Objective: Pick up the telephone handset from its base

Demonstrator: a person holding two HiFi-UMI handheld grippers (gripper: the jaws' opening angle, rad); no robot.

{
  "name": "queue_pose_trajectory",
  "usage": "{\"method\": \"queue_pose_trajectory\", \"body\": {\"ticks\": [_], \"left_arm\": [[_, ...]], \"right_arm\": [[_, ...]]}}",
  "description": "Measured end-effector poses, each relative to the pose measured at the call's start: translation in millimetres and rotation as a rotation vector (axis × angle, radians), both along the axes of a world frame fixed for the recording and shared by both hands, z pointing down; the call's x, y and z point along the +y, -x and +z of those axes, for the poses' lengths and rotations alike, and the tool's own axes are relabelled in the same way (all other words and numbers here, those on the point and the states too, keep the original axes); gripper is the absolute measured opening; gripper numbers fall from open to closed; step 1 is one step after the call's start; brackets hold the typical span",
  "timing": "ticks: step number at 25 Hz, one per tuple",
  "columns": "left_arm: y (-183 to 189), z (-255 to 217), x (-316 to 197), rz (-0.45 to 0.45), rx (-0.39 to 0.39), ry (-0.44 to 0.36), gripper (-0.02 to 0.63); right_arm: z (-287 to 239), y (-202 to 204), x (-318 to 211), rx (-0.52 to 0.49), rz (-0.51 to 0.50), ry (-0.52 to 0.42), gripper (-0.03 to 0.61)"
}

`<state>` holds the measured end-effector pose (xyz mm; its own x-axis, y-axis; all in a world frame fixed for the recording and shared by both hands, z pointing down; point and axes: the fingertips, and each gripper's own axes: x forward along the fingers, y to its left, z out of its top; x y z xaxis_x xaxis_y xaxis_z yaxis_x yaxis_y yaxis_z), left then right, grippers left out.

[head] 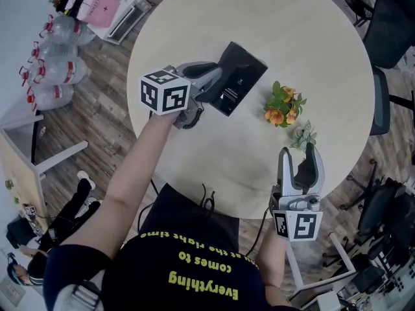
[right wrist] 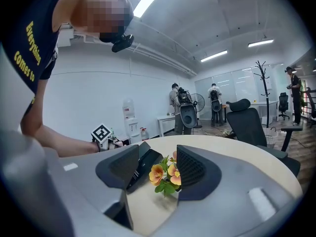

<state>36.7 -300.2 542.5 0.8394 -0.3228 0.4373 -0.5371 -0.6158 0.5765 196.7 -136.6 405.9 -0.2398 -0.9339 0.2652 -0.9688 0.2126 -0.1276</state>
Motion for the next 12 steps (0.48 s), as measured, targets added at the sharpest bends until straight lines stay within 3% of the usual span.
{"method": "queue_pose_trajectory", "body": {"ticks": [7, 12], "left_arm": [[-1, -9, -1, 0.038, -0.075, -0.121, 0.072], [-1, -27, 7, 0.014, -0.074, -0.213, 0.072]], "right_arm": [[-1, 1, 0, -0.007, -0.004, -0.006, 0.236], [-7, -1, 0, 0.003, 0.003, -0.020, 0.236]]}}
